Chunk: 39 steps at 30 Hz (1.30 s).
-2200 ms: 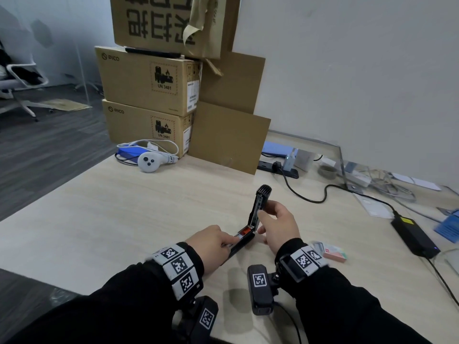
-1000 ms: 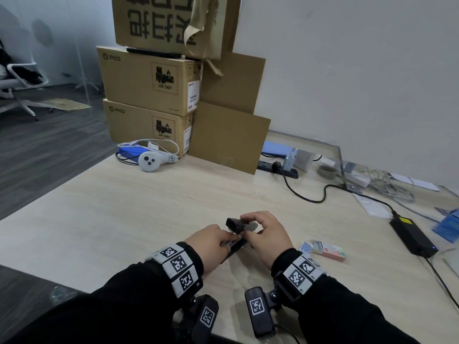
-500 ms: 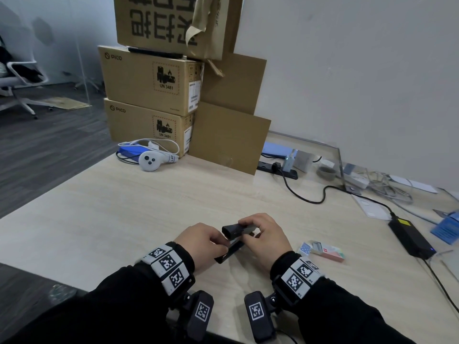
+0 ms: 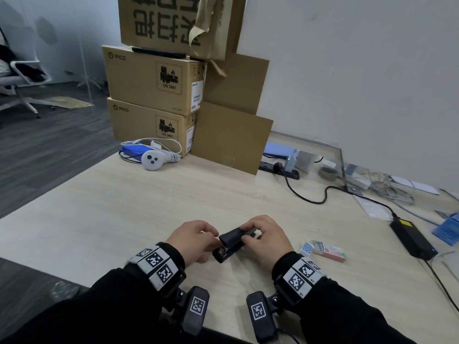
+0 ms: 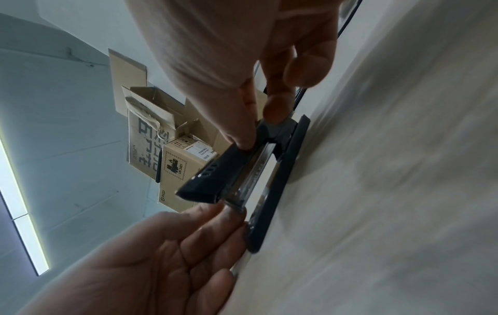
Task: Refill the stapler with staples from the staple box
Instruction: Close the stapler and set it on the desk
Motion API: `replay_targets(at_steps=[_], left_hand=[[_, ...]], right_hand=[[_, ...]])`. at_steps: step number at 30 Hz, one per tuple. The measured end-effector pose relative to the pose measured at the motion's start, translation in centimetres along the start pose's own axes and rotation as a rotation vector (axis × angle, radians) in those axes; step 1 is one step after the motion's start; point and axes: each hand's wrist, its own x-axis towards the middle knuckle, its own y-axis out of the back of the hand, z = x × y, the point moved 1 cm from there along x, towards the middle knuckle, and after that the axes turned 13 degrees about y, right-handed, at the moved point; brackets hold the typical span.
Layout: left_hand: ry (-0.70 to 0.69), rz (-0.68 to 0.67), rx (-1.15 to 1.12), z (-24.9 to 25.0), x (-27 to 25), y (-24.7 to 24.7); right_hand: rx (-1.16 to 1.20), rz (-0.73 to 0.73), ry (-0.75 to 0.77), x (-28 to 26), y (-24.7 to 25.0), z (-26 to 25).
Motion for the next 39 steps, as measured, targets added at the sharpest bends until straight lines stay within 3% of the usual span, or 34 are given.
replay_targets(at_steps=[16,21,26,32,35,39], left_hand=[[-0.049,0.059,0.222,0.6,-0.7,-0.7],[-0.025,0.05,0.278,1.2,-1.1,-1.3],[0.037,-0.023,0.255,1.6,-0.4,-2.0],[0.137,-0.055,0.066,1.9,0.6,-2.8],[0.178,-0.039,-0.042,2.2,1.1,-3.0],[0.194,0.006,-0.138,2.5,1.7,-2.7]], right_hand=[[-0.046,-0.12,-0.051,-0.1,0.6,-1.2],[-0.2,0.008,-0.027,-0.9,4.7,-1.4],[-0.38,0.092,-0.252,-1.5,11.0,1.6],[-0.449,-0.107,-0.531,-3.4,14.5,7.3],[-0.569,-0.244,-0.549,-3.7,13.8,7.9],[-0.56,-0.317,-0.534,-3.4,12.1,7.6]])
